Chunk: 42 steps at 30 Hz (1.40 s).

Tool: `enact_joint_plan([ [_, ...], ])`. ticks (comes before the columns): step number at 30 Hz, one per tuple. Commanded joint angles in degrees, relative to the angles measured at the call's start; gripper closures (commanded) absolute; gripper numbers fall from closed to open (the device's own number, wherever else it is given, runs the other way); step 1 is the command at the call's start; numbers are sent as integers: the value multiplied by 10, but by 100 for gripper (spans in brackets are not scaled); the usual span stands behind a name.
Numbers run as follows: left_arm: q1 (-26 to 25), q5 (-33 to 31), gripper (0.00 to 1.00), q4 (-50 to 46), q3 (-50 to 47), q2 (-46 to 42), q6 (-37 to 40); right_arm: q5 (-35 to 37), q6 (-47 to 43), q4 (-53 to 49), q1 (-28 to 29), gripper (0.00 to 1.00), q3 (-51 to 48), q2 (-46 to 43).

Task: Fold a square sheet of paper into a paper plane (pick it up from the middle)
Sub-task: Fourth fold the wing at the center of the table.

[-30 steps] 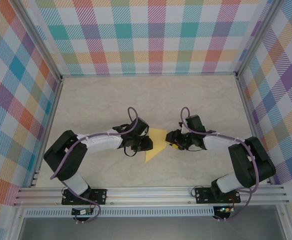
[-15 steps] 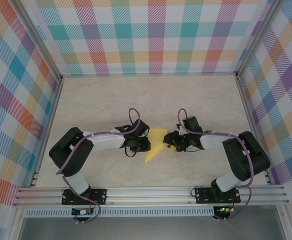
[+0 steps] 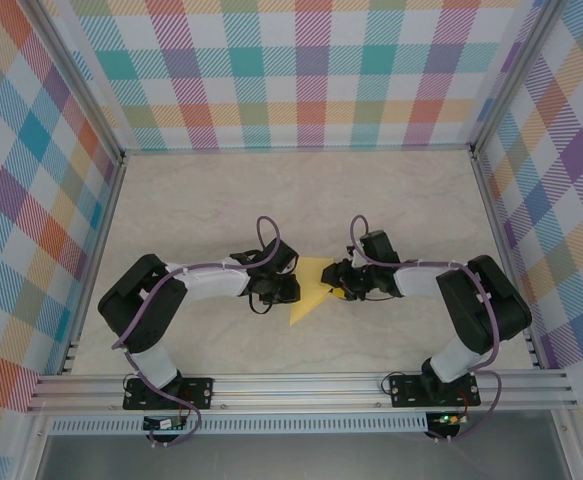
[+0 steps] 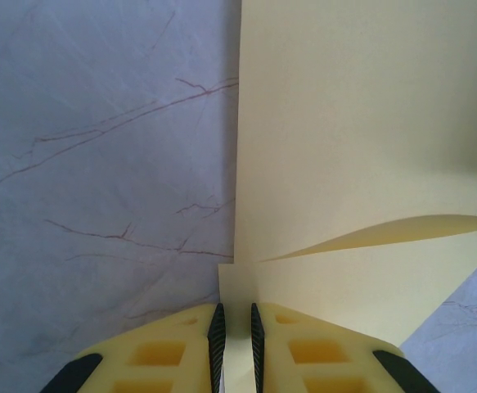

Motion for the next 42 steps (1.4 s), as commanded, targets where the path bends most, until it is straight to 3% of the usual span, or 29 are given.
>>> enact_joint_plan([
  [1,6,-3,80,-7,-5,14,14,-13,-20,17,3,58,31,15],
  [10,6,-10,74,-19,-1,-28,27,-33,-93,-44,3,63,108,83],
  [15,0,-22,61,-19,-14,-107,25,-38,-101,-59,3,70,117,84],
  [19,-36,-94,51,-69,-20,-165,30,-42,-103,-71,3,70,120,78],
  [22,-96,-183,48,-102,-17,-182,29,-43,-105,-84,3,70,122,70],
  [24,-145,-245,47,-115,-11,-175,22,-44,-104,-86,3,71,123,65],
  [30,-232,-339,46,-133,29,-93,8,-47,-104,-95,3,71,129,65],
  [35,-262,-408,46,-166,77,-22,15,-54,-104,-97,3,71,135,71],
  [42,-278,-449,46,-182,98,26,0,-57,-101,-105,2,71,143,73],
])
